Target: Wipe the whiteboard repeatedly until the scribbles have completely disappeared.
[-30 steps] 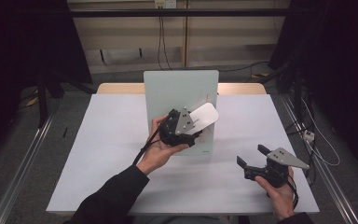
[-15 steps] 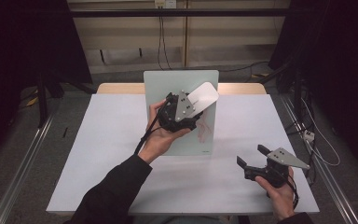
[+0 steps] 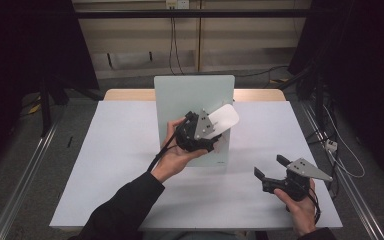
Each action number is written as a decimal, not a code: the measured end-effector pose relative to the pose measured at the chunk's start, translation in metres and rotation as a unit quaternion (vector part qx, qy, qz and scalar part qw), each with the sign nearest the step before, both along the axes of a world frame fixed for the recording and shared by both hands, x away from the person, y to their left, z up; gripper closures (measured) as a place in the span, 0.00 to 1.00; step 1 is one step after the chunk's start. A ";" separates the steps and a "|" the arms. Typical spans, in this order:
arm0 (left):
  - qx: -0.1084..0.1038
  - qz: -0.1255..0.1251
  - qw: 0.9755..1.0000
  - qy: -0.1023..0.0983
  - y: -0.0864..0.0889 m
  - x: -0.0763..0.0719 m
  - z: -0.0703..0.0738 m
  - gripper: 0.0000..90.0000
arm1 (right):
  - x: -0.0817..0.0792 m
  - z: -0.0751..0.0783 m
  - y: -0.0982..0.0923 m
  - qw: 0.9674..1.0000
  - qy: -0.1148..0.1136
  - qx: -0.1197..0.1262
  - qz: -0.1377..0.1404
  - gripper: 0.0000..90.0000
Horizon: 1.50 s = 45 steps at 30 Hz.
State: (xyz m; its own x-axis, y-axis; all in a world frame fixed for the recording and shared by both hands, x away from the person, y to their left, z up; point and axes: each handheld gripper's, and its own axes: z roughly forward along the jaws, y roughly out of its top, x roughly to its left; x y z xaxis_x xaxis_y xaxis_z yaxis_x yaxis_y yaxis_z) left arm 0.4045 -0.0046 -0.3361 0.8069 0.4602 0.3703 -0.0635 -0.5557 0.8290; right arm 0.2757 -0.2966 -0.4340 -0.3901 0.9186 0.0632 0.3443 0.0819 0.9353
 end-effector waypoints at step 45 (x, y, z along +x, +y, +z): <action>0.045 -0.028 0.998 0.041 -0.013 -0.008 -0.024 0.34 | 0.000 0.000 0.000 1.000 -0.001 -0.002 0.003 0.09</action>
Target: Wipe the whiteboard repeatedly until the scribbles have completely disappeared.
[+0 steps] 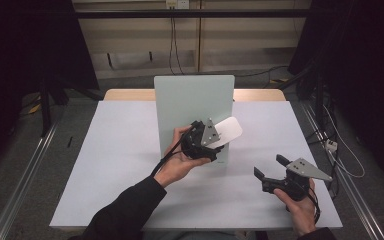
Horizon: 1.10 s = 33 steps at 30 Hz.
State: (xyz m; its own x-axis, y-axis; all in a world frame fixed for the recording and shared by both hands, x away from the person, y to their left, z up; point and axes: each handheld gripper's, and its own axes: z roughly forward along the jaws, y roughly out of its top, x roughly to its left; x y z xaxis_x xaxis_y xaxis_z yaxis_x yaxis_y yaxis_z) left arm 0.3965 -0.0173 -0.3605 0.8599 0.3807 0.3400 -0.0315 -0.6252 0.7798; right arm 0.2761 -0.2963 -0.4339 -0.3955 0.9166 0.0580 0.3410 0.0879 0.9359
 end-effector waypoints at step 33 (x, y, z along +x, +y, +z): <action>0.038 -0.028 0.999 -0.007 -0.004 -0.010 -0.024 0.34 | -0.001 0.000 0.000 1.000 -0.002 -0.001 0.002 0.09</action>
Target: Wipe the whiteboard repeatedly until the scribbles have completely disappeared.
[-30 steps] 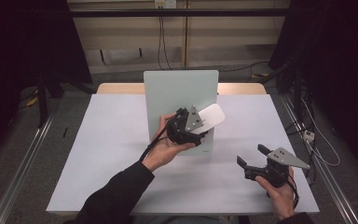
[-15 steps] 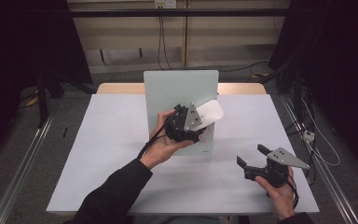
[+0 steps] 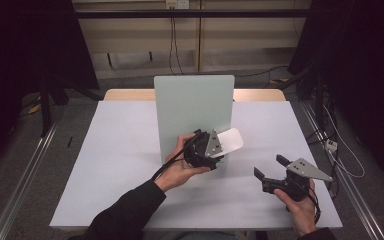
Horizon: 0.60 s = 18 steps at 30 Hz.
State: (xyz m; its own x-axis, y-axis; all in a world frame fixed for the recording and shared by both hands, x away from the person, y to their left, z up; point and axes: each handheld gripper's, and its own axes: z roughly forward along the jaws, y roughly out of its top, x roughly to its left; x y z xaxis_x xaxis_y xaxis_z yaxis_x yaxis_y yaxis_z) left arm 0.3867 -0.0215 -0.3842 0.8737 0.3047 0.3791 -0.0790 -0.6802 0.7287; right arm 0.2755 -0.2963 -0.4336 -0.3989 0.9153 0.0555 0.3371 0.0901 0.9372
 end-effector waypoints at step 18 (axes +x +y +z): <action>-0.019 0.011 1.000 -0.006 0.006 0.002 0.005 0.34 | 0.000 0.000 0.000 1.000 0.002 0.000 -0.001 0.09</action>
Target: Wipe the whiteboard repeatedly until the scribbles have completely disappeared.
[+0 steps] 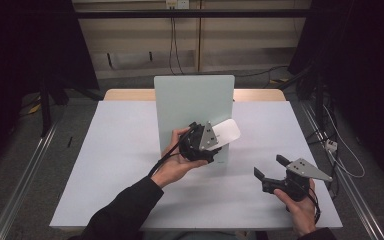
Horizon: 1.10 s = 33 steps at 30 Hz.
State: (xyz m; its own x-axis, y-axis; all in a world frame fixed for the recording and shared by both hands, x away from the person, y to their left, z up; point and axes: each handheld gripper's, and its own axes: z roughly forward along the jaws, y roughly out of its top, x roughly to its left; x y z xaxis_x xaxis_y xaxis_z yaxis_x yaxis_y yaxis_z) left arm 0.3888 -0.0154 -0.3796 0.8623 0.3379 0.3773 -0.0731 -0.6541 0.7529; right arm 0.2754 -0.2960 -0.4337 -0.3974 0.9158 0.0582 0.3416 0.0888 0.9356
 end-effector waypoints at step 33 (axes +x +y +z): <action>0.016 -0.018 0.999 0.028 0.006 0.000 -0.009 0.34 | 0.000 0.000 -0.001 1.000 -0.003 -0.001 0.000 0.09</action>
State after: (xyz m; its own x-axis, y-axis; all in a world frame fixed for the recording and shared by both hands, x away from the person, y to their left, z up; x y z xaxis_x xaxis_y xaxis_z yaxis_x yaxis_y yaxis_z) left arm 0.3888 -0.0094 -0.3887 0.8934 0.2956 0.3383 -0.0549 -0.6756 0.7353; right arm 0.2755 -0.2965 -0.4335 -0.3974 0.9160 0.0545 0.3367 0.0903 0.9373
